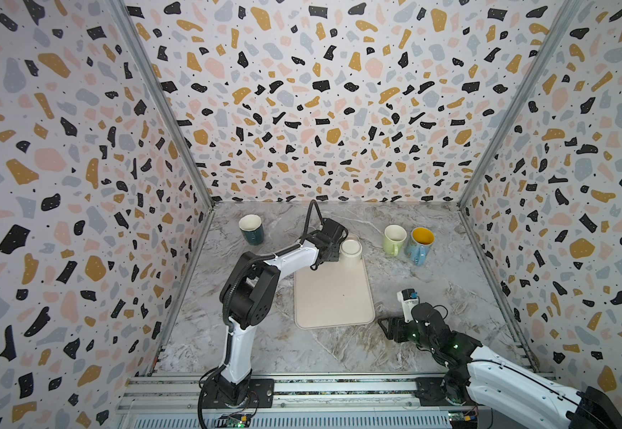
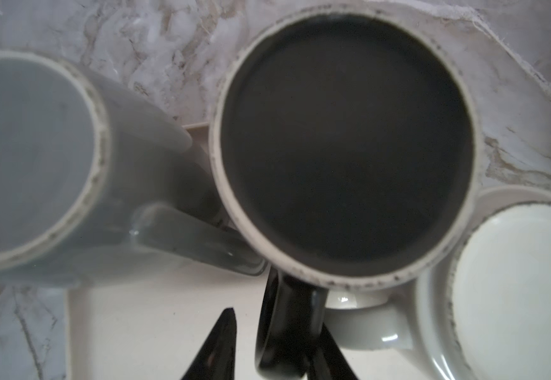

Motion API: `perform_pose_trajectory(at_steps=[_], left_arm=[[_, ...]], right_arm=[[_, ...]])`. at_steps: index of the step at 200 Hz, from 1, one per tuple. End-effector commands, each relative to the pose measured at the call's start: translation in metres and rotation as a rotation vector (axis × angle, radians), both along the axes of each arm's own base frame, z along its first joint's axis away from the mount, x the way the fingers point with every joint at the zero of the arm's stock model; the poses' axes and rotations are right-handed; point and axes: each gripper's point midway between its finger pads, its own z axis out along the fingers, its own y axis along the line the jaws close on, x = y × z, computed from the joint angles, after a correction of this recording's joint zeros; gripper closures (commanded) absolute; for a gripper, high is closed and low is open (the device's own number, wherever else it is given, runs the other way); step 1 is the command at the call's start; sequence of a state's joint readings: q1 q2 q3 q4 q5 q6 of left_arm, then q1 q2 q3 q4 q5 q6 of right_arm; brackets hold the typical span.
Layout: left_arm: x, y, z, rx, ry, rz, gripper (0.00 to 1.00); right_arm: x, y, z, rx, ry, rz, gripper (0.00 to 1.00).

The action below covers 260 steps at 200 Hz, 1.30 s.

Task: Turn the mug right side up
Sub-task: Pick up the mug from the tray.

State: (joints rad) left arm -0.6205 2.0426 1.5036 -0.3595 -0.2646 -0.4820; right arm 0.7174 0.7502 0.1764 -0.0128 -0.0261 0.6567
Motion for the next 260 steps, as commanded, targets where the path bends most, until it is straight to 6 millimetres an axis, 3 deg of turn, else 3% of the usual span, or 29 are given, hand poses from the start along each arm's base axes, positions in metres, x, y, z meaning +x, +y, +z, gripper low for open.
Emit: perform_pose_trajectory(at_steps=[1, 48, 100, 141, 199, 260], left_arm=[[0.011, 0.002, 0.011, 0.057, -0.043, 0.009, 0.69], [0.019, 0.000, 0.004, 0.116, -0.030, -0.003, 0.71], [0.025, 0.008, 0.004, 0.183, -0.042, 0.012, 0.85], [0.028, 0.009, 0.010, 0.196, -0.054, 0.014, 0.90], [0.025, 0.012, 0.017, 0.201, -0.057, 0.012, 1.00], [0.015, 0.017, 0.018, 0.194, -0.046, 0.007, 1.00]], right_arm=[[0.001, -0.001, 0.002, 0.013, -0.001, -0.015, 0.27], [0.003, -0.002, 0.002, 0.015, 0.001, -0.022, 0.27], [0.005, 0.000, 0.001, 0.019, 0.009, -0.022, 0.27], [0.007, 0.003, 0.002, 0.024, 0.010, -0.016, 0.27], [0.008, 0.005, 0.003, 0.034, 0.013, -0.011, 0.27], [0.008, 0.005, 0.003, 0.045, 0.006, -0.010, 0.27]])
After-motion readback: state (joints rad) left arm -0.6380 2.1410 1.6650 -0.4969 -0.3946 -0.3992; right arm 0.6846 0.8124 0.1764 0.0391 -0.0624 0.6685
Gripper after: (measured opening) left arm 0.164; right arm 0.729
